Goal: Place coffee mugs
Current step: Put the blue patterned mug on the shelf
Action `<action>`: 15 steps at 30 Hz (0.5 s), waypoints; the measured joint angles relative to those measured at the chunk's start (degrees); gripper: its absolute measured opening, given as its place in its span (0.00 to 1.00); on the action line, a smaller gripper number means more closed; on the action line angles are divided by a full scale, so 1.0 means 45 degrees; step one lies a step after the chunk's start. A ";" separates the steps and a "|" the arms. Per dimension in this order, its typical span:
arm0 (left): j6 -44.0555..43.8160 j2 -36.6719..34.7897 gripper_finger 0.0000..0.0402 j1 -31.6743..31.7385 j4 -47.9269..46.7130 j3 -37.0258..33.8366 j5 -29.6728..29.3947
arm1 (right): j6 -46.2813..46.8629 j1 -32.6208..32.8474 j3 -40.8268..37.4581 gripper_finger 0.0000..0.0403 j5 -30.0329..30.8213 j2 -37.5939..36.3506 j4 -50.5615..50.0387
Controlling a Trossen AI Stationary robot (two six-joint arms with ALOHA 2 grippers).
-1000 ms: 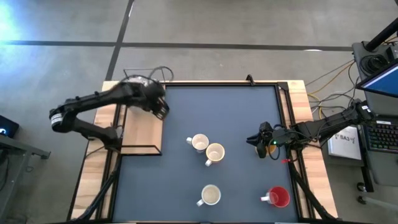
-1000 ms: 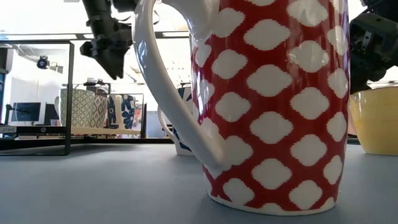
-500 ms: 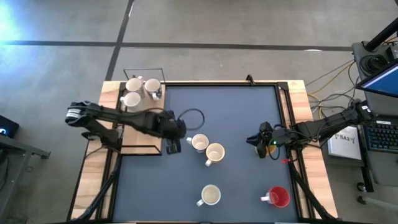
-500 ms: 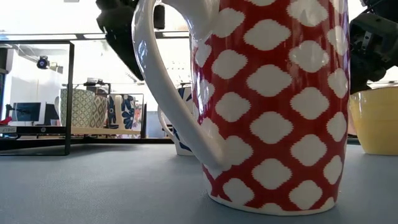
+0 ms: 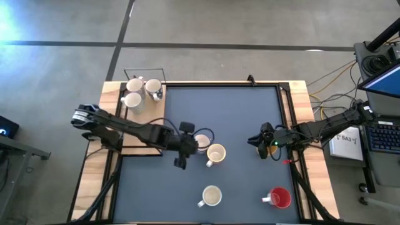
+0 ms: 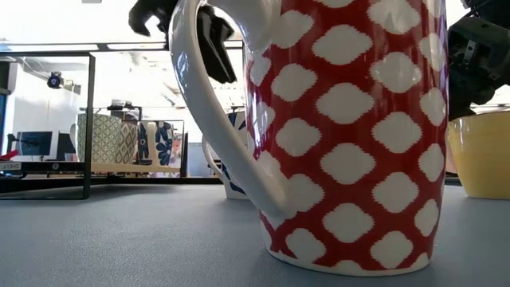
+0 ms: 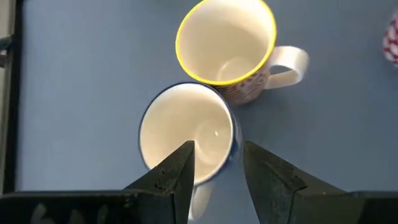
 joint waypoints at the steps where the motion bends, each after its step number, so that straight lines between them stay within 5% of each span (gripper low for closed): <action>1: 0.0066 0.0152 0.29 0.0020 0.0037 0.0026 0.0076 | -0.0005 0.0002 0.0000 0.17 0.0005 0.0000 0.0000; 15: 0.0621 0.1611 0.29 0.0374 -0.0025 0.0321 0.0353 | -0.0004 0.0000 0.0000 0.17 0.0005 0.0000 0.0000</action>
